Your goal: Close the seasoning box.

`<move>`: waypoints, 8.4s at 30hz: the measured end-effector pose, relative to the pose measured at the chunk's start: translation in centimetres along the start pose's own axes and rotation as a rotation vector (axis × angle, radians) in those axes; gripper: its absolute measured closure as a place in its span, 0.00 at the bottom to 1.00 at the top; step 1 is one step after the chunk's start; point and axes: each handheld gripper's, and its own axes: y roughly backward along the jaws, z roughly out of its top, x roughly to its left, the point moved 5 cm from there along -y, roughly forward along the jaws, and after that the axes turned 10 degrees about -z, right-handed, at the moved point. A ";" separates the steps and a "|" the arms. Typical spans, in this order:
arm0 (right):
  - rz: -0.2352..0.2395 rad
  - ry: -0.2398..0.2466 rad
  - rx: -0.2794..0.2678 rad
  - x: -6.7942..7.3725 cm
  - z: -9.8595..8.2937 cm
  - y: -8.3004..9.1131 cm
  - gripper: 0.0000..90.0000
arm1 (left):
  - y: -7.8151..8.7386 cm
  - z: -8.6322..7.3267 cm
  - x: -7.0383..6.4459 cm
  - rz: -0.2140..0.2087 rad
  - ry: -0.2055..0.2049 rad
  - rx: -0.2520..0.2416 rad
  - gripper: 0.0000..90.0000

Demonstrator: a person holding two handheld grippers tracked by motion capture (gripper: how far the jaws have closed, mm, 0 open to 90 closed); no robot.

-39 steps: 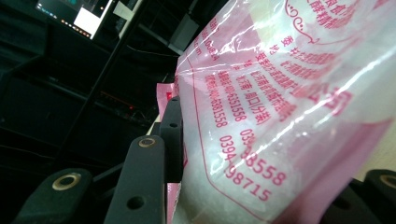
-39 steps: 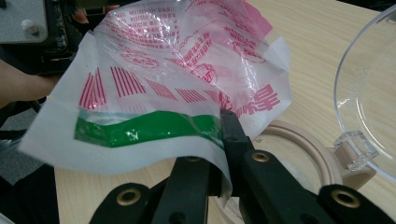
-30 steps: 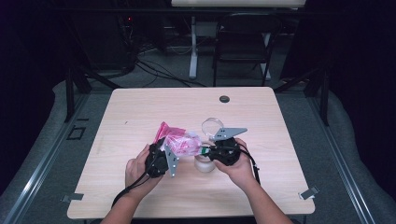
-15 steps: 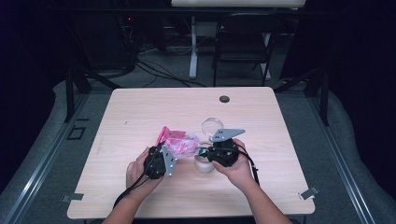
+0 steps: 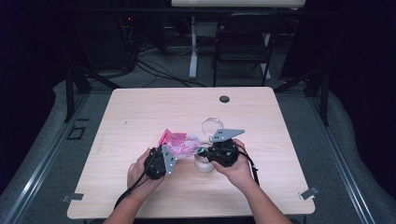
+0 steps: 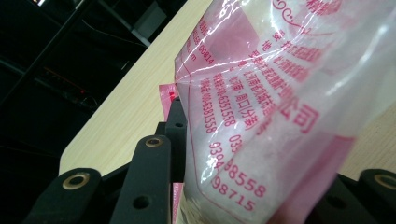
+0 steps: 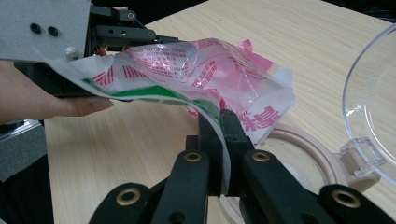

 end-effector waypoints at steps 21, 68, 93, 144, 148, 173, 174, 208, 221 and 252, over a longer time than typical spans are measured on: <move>-0.010 0.007 0.004 0.1 0.0 -0.2 1.00 | -1.2 -0.8 -0.4 -0.110 0.097 0.006 0.79; -0.037 -0.098 -0.090 -1.3 0.7 1.0 0.67 | -3.3 -3.7 1.8 -0.395 0.523 -0.022 0.82; -0.054 -0.132 -0.110 -2.0 0.9 1.6 0.64 | 0.7 -6.3 9.0 -0.221 0.680 -0.084 0.83; -0.059 -0.125 -0.080 -1.9 0.7 1.3 0.67 | 0.8 -11.5 9.6 -0.131 0.789 -0.033 0.45; -0.057 -0.120 -0.074 -1.8 0.7 1.2 0.66 | 1.1 -11.3 9.5 -0.135 0.786 -0.045 0.45; -0.070 -0.119 -0.080 -2.1 0.8 1.4 0.66 | 3.0 -8.7 8.7 -0.184 0.741 -0.143 0.54; -0.070 -0.116 -0.078 -2.1 0.8 1.5 0.66 | 3.0 -8.6 8.6 -0.187 0.735 -0.141 0.54; -0.114 -0.130 -0.099 -2.9 1.2 2.9 0.74 | 1.2 -4.6 3.1 -0.339 0.529 -0.074 0.43; -0.126 -0.140 -0.102 -3.3 1.1 3.3 0.75 | 1.0 -4.0 2.3 -0.351 0.497 -0.064 0.42; -0.179 -0.173 -0.147 -5.8 1.5 6.4 0.80 | 1.7 -2.2 1.2 -0.411 0.498 -0.117 0.47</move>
